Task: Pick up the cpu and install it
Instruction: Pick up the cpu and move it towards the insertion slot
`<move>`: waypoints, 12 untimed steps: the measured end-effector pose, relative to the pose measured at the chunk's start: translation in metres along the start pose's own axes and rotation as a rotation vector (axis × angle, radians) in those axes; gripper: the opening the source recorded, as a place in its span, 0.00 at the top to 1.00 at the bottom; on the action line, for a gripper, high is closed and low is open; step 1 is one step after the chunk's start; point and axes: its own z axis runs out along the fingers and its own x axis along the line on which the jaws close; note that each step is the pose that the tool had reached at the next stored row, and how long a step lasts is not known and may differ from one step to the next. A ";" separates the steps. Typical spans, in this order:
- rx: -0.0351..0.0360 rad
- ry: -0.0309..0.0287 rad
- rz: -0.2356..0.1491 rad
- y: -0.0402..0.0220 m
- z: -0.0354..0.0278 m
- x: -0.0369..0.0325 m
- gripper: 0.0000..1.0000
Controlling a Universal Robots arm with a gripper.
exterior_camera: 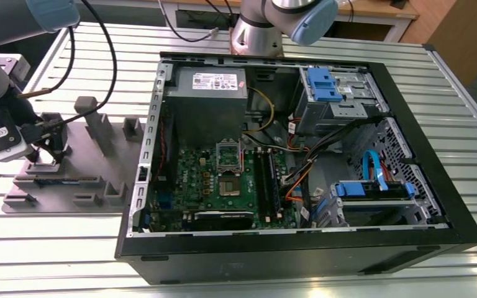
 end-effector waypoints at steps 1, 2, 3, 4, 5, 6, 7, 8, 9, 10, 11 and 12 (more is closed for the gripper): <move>0.0000 0.0000 0.000 0.0000 -0.0002 0.0000 0.48; 0.0001 0.0002 0.000 0.0000 -0.0004 0.0000 0.48; 0.0002 0.0004 0.000 0.0000 -0.0006 0.0000 0.48; 0.0001 0.0003 0.000 0.0000 -0.0008 0.0000 0.48; 0.0002 0.0003 0.000 0.0000 -0.0009 0.0000 0.48; 0.0002 0.0003 0.000 0.0000 -0.0012 0.0000 0.48; 0.0002 0.0002 0.000 0.0000 -0.0013 0.0000 0.48; 0.0002 0.0003 0.000 0.0000 -0.0013 0.0000 0.48; 0.0001 0.0003 0.000 0.0000 -0.0013 0.0000 0.48; 0.0002 0.0004 0.000 0.0000 -0.0014 0.0000 0.49; 0.0003 0.0004 0.000 0.0000 -0.0015 0.0000 0.53; 0.0002 0.0004 0.000 0.0000 -0.0015 0.0000 0.53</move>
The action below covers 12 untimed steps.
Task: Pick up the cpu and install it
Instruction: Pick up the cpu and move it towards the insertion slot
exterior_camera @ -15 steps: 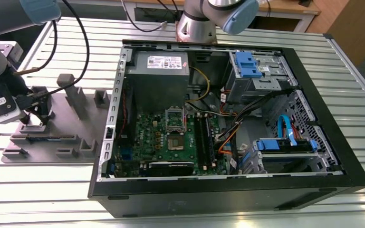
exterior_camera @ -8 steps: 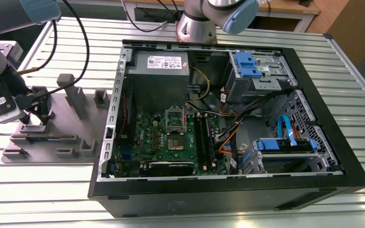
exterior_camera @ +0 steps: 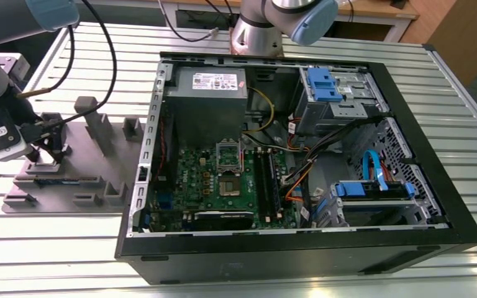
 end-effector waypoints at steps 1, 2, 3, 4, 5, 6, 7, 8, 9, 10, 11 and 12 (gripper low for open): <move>-0.0001 -0.0001 0.000 0.0000 0.0000 0.0000 0.53; -0.0001 -0.0002 0.000 0.0000 0.0000 0.0000 0.53; -0.0001 -0.0001 0.000 0.0000 -0.0001 0.0000 0.53; -0.0001 -0.0001 0.000 0.0000 -0.0001 0.0000 0.53; 0.0000 0.0000 0.000 0.0000 -0.0005 0.0000 0.53; 0.0002 0.0002 0.000 0.0000 -0.0013 0.0000 0.53; 0.0000 0.0001 0.000 0.0001 -0.0021 0.0000 0.53; 0.0000 -0.0001 0.000 0.0001 -0.0029 -0.0001 0.53; 0.0000 -0.0001 0.000 0.0002 -0.0036 -0.0001 0.53; -0.0001 -0.0002 0.000 0.0002 -0.0042 -0.0002 0.53; -0.0001 -0.0002 0.000 0.0002 -0.0046 -0.0002 0.53; -0.0001 -0.0002 0.000 0.0003 -0.0051 -0.0002 0.53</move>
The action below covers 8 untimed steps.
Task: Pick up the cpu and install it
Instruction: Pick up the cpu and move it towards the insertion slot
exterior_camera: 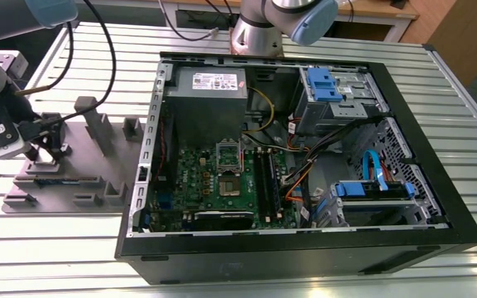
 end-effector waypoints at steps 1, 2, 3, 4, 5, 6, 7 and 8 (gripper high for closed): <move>0.0001 0.0001 0.000 0.0000 -0.0007 0.0000 0.53; 0.0001 0.0001 0.000 0.0000 -0.0014 0.0000 0.53; 0.0001 0.0002 0.000 0.0001 -0.0021 0.0000 0.53; 0.0001 0.0002 0.000 0.0001 -0.0028 0.0000 0.53; 0.0001 0.0002 0.000 0.0001 -0.0036 -0.0001 0.53; 0.0000 0.0001 0.000 0.0002 -0.0045 -0.0001 0.53; 0.0001 0.0001 0.000 0.0002 -0.0055 -0.0001 0.53; 0.0001 0.0002 0.000 0.0003 -0.0065 -0.0001 0.53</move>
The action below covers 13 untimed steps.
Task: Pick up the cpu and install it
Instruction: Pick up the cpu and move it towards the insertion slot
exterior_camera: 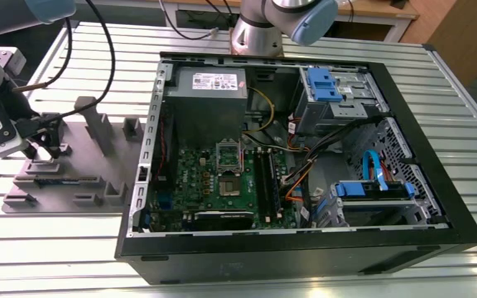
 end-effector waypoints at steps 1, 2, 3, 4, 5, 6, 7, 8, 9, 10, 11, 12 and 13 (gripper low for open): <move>-0.0001 -0.0002 0.000 0.0000 -0.0001 -0.0001 0.53; -0.0001 -0.0002 0.000 0.0000 -0.0001 0.0000 0.53; -0.0002 -0.0003 0.000 0.0000 -0.0001 0.0000 0.53; -0.0001 -0.0002 0.000 0.0000 -0.0001 0.0000 0.53; -0.0001 -0.0002 0.000 0.0000 -0.0001 0.0000 0.53; -0.0001 -0.0001 0.000 0.0000 -0.0002 0.0000 0.53; 0.0000 0.0000 0.000 0.0000 -0.0002 0.0000 0.53; 0.0000 0.0000 0.000 0.0000 -0.0002 0.0000 0.53; 0.0000 -0.0001 0.000 0.0000 -0.0002 0.0000 0.53; 0.0000 -0.0001 0.000 0.0000 -0.0002 0.0000 0.53; 0.0000 -0.0001 0.000 0.0000 -0.0002 0.0000 0.53; 0.0000 -0.0001 0.000 0.0000 -0.0002 0.0000 0.53; 0.0000 -0.0001 0.000 0.0000 -0.0003 0.0000 0.53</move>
